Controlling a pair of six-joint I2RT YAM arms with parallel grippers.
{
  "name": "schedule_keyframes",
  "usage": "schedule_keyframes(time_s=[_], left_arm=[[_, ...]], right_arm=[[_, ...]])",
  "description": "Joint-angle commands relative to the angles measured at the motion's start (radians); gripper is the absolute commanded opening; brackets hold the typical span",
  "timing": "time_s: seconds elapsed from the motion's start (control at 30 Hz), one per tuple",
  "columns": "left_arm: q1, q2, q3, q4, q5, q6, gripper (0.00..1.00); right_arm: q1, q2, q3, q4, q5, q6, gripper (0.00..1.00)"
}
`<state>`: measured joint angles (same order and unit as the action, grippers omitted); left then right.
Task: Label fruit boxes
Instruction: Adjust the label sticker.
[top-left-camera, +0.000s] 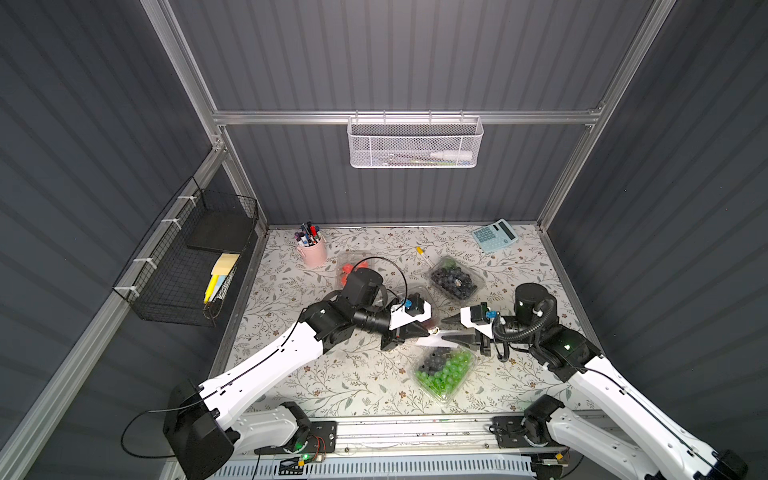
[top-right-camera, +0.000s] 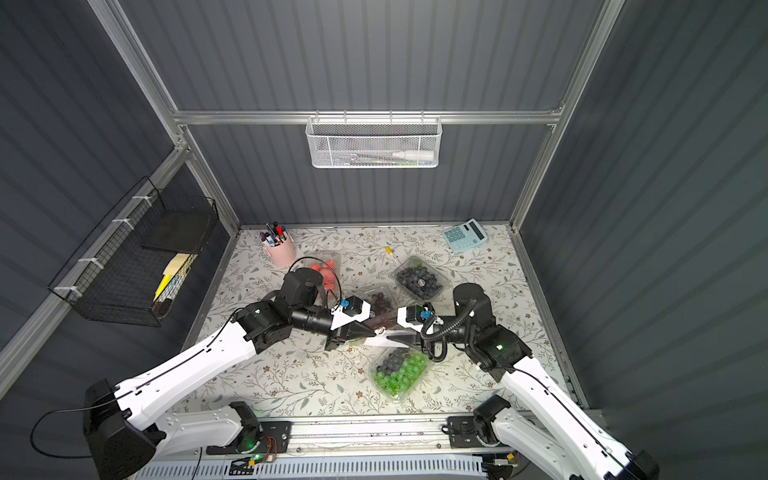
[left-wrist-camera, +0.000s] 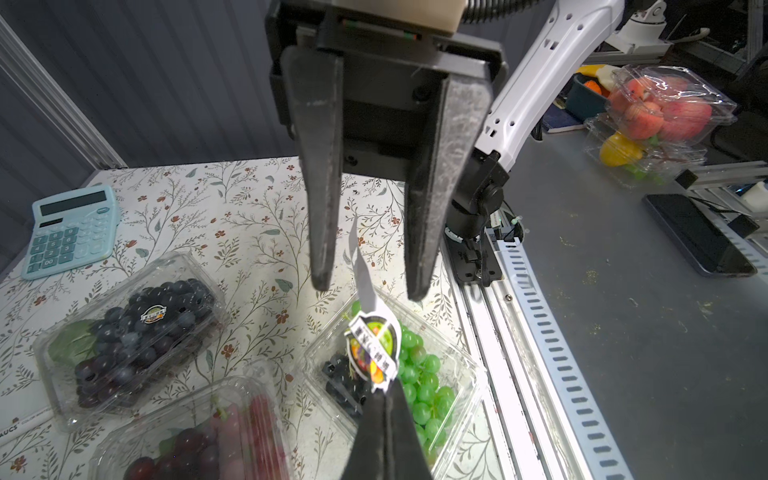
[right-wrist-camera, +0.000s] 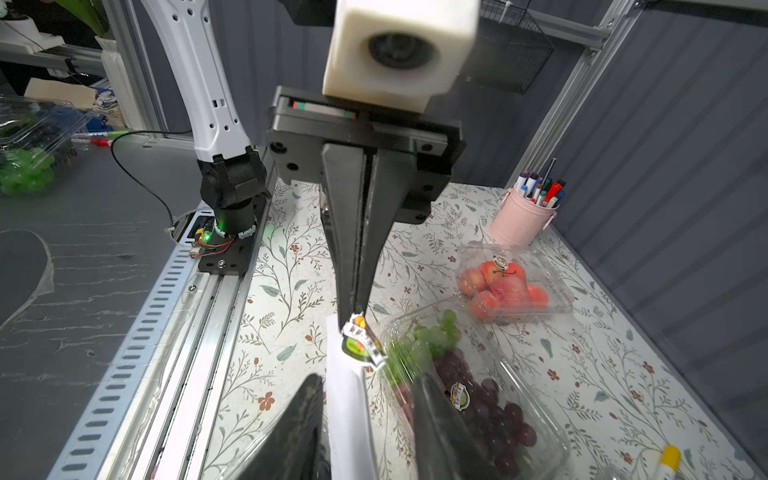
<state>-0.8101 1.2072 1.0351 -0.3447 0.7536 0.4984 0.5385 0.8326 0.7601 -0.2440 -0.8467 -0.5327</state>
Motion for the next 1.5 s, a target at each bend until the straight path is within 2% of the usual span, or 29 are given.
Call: schedule_keyframes(time_s=[0.0, 0.3, 0.47, 0.57, 0.67, 0.8, 0.87, 0.97, 1.07, 1.27, 1.3, 1.33, 1.37, 1.4, 1.47], left_arm=[[0.002, 0.013, 0.021, -0.003, 0.049, 0.018, 0.0], [0.002, 0.013, 0.008, 0.056, 0.078, -0.024, 0.0], [0.002, 0.008, -0.001, 0.076, 0.082, -0.042, 0.0], [0.002, 0.013, -0.001, 0.09, 0.099, -0.053, 0.0], [0.002, 0.021, -0.001, 0.101, 0.117, -0.062, 0.0], [0.002, 0.016, -0.005, 0.096, 0.104, -0.066, 0.0], [0.002, 0.008, -0.013, 0.099, 0.084, -0.07, 0.07], [0.002, -0.003, -0.027, 0.102, 0.043, -0.084, 0.25], [0.002, -0.006, -0.043, 0.105, 0.016, -0.091, 0.32], [0.002, 0.012, -0.037, 0.123, 0.032, -0.095, 0.32], [0.002, 0.012, -0.036, 0.133, 0.035, -0.094, 0.24], [0.002, 0.012, -0.031, 0.138, 0.024, -0.088, 0.09], [0.002, 0.01, -0.025, 0.139, -0.002, -0.086, 0.0], [0.002, 0.005, -0.021, 0.135, -0.058, -0.087, 0.0], [0.002, -0.018, -0.029, 0.129, -0.185, -0.055, 0.0]], right_arm=[[0.004, 0.028, 0.048, -0.04, -0.029, -0.041, 0.39], [0.006, 0.077, 0.065, -0.044, -0.117, -0.061, 0.29], [0.005, 0.074, 0.067, -0.074, -0.113, -0.068, 0.34], [0.005, 0.079, 0.065, -0.065, -0.128, -0.07, 0.33], [0.004, 0.088, 0.069, -0.059, -0.139, -0.078, 0.26], [0.005, 0.077, 0.074, -0.067, -0.128, -0.078, 0.09], [0.005, 0.066, 0.073, -0.076, -0.118, -0.082, 0.01], [0.003, 0.042, 0.067, -0.085, -0.088, -0.094, 0.0], [0.004, 0.015, 0.051, -0.064, -0.068, -0.082, 0.0], [0.005, 0.01, 0.034, -0.001, -0.083, -0.041, 0.02], [0.005, 0.015, 0.035, -0.001, -0.089, -0.034, 0.03], [0.003, 0.02, 0.038, -0.003, -0.086, -0.021, 0.06], [0.004, 0.02, 0.04, -0.005, -0.069, 0.0, 0.12], [0.003, 0.015, 0.045, -0.006, -0.018, 0.049, 0.27], [0.003, -0.003, 0.041, 0.024, 0.15, 0.22, 0.44]])
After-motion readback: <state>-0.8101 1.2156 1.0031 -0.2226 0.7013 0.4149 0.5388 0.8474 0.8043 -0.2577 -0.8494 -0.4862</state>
